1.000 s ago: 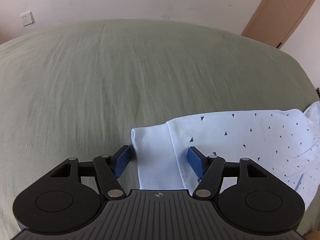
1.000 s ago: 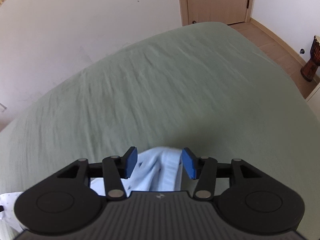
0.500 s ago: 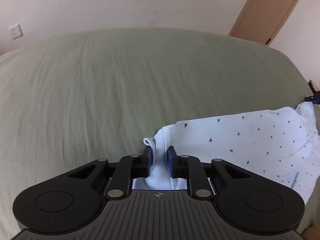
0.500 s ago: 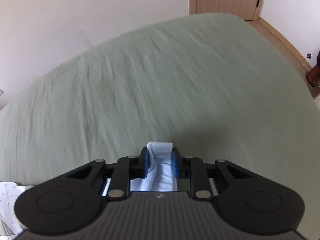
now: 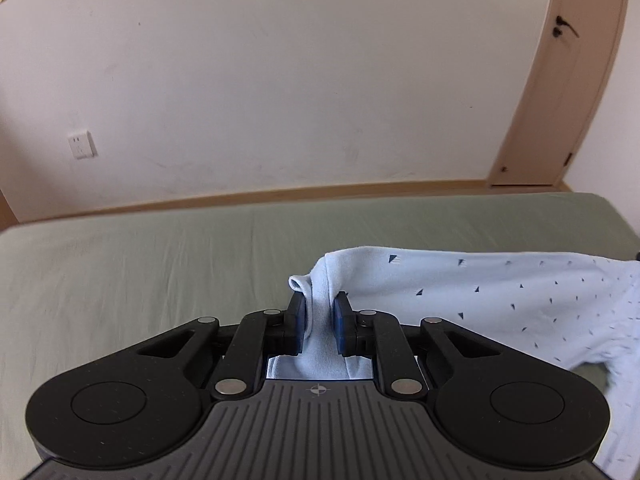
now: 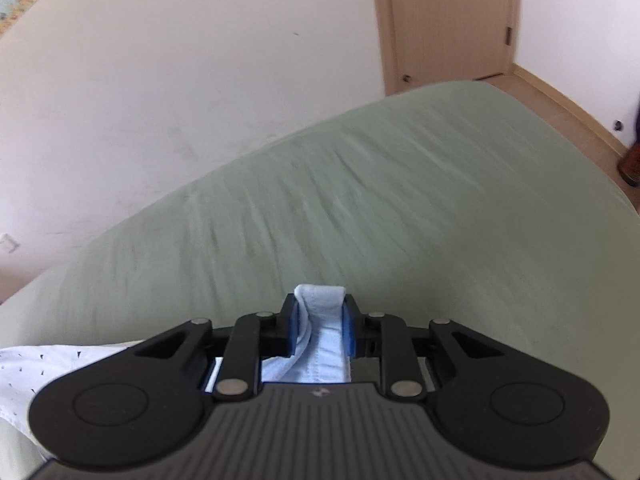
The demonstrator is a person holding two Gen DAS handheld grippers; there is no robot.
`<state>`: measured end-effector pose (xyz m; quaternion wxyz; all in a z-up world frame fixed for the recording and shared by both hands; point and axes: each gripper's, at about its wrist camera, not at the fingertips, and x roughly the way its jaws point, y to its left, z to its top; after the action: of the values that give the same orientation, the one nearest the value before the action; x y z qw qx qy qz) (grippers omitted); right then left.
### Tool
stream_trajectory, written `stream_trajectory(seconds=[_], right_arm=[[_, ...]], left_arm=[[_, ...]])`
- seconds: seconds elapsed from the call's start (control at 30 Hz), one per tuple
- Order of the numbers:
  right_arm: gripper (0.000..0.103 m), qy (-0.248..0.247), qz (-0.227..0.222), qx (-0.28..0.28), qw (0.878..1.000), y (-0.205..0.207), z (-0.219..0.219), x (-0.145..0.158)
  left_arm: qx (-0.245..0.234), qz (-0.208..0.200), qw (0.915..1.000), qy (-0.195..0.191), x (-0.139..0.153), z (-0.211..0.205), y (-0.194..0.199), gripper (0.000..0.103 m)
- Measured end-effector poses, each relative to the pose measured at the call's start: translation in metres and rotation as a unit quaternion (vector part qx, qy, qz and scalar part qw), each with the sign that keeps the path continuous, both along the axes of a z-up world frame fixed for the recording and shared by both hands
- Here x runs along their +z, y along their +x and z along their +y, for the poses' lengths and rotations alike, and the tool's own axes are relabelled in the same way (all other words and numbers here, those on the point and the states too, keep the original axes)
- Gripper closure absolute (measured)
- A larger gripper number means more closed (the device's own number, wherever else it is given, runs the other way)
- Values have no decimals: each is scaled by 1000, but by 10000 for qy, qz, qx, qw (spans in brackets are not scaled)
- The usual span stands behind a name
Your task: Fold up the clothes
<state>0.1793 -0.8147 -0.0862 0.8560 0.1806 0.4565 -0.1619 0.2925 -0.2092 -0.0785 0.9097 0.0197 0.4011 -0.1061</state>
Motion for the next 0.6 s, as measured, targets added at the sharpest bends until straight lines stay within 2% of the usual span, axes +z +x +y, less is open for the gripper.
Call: stream_trajectory(seconds=[0.13,0.17,0.33,0.4,0.43,0.5,0.6], right_arm=[[76,46,179,-359,9992,7,-7,-18],[70,66,201,-390,9990,7,-8,-19],[57,-33,272,-287,9992,-8,-5,-19],[54,-109,313,-194,9993,-8,-1,-14],[50,-140,317,-181,9992,-7,-1,-12],[46,-156,275,-258,9992,-5,-4,-9],[44,-147,161,-448,9988,-6,-7,-1]], left_arm=[[53,22,9999,133,-20,-18,45,87],[69,74,9997,211,-26,-23,56,85],[146,306,9983,483,-48,-42,97,75],[151,303,9975,617,-52,-42,102,66],[138,325,9969,708,-54,-43,104,63],[168,344,9951,911,-56,-36,102,49],[291,353,9958,796,-58,-26,104,41]])
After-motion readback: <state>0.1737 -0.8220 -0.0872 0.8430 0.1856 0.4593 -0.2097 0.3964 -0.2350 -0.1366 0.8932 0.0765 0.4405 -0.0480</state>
